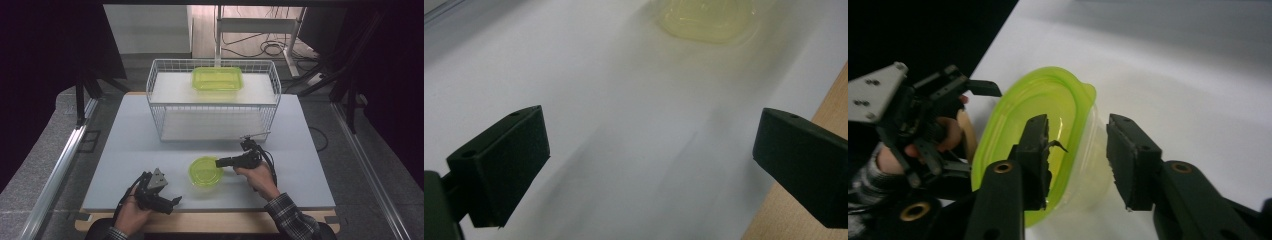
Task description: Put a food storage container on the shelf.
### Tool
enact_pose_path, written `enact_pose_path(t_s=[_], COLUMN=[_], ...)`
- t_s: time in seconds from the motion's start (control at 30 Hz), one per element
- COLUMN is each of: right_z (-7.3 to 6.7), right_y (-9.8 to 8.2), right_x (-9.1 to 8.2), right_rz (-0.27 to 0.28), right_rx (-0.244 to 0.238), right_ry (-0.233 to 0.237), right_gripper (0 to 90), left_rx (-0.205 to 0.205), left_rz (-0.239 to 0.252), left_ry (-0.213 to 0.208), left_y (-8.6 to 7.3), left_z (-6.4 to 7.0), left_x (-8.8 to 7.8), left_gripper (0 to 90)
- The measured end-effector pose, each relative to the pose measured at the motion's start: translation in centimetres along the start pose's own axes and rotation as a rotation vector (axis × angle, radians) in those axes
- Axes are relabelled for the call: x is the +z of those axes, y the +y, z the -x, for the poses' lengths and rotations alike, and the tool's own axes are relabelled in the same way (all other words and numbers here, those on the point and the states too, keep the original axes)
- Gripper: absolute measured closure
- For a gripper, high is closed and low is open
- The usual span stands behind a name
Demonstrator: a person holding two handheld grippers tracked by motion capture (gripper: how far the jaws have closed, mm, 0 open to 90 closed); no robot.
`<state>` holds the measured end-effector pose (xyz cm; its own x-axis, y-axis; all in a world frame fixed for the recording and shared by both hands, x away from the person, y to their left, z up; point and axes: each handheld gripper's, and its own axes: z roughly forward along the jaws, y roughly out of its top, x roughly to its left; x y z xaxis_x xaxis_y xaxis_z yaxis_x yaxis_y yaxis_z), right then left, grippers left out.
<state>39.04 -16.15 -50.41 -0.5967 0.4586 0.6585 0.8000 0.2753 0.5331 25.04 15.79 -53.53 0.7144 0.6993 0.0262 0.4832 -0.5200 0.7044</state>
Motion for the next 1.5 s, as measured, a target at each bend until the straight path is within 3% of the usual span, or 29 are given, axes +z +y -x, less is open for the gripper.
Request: enact_pose_path(t_s=[0.3, 0.6, 0.83, 1.5], right_z=[0.4, -0.1, -0.5, -2.4], right_y=[0.0, 0.0, 0.6, 3.4], right_x=[0.6, 0.2, -1.4, -5.9], right_rz=[-0.034, -0.03, 0.019, 0.142], right_rx=[0.079, 0.083, 0.079, 0.068], right_ry=[0.05, 0.03, 0.036, 0.045], right_gripper=[80.2, 80.9, 80.9, 80.9], left_rx=[0.011, 0.01, -0.036, -0.021], left_rz=[-0.007, -0.004, 0.051, -0.004], left_ry=[-0.003, -0.002, -0.042, -0.036], left_y=[0.0, 0.0, 0.0, -0.1], left_z=[0.1, 0.1, -0.4, -0.3], left_x=[0.1, 0.1, -0.4, 0.2], left_gripper=[1.4, 1.4, 0.6, 0.1])
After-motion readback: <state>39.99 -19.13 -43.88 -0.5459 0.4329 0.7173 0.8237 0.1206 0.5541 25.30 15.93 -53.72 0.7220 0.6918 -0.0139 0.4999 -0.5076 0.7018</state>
